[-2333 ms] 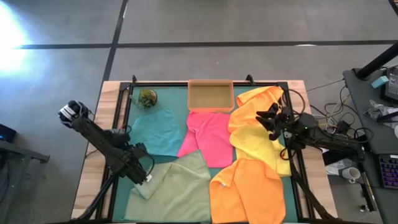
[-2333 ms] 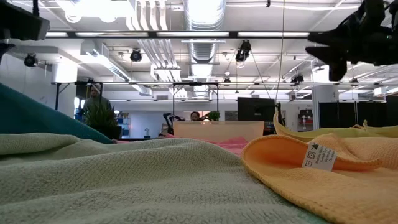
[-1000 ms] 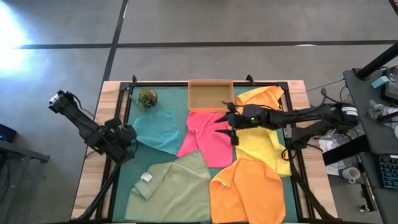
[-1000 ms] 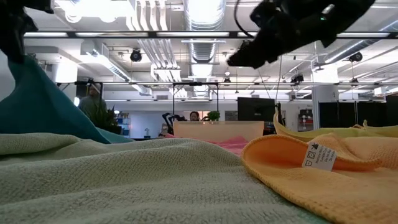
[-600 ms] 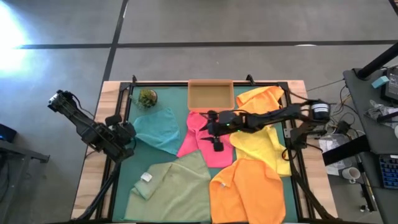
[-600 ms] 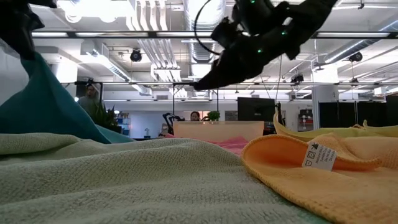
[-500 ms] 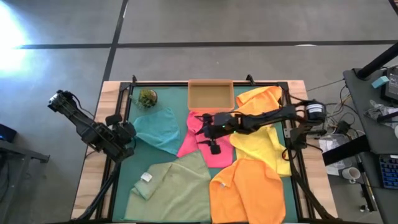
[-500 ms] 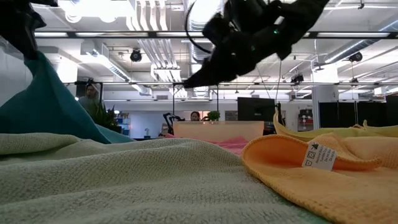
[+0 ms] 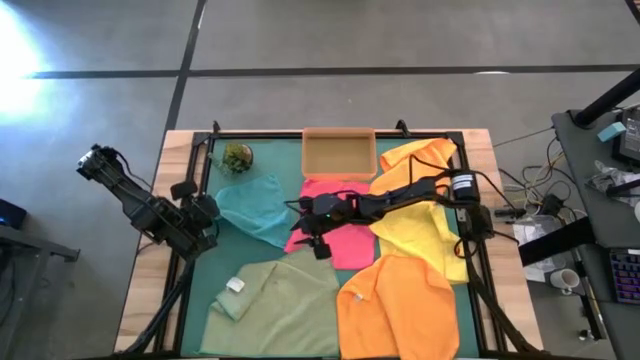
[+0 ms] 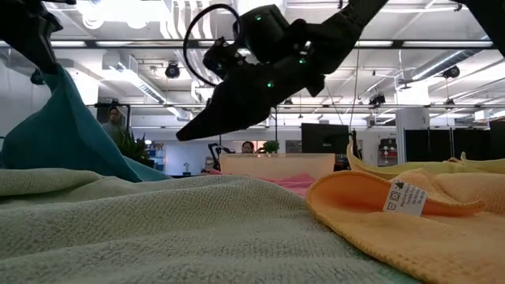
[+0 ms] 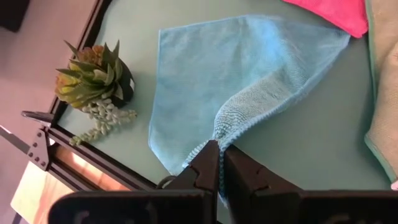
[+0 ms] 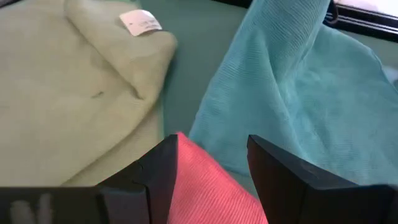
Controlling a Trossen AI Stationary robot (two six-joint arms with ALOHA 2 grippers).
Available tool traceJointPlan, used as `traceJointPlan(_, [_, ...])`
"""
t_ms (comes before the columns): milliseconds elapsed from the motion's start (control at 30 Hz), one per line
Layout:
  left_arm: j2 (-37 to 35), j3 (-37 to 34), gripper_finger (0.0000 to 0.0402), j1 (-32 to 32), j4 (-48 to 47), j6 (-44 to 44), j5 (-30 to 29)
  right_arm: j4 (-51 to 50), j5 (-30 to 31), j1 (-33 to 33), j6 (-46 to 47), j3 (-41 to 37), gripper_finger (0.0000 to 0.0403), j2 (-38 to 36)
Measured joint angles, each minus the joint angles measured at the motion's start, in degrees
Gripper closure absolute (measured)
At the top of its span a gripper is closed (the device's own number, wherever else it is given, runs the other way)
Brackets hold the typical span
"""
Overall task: Fold microfiber towels
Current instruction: Fold the blue microfiber towel
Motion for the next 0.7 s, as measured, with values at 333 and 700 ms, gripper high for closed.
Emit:
traceJointPlan(333, [0.9, 0.0, 0.0401, 0.3, 0.0, -0.1, -2.4, 1.4, 0.4, 1.7, 1.9, 6.4, 0.0219, 6.9])
traceJointPlan(700, [3.3, 0.1, 0.0401, 0.3, 0.0, 0.0, -2.4, 1.3, 2.1, 2.0, 2.7, 11.6, 0.0219, 12.0])
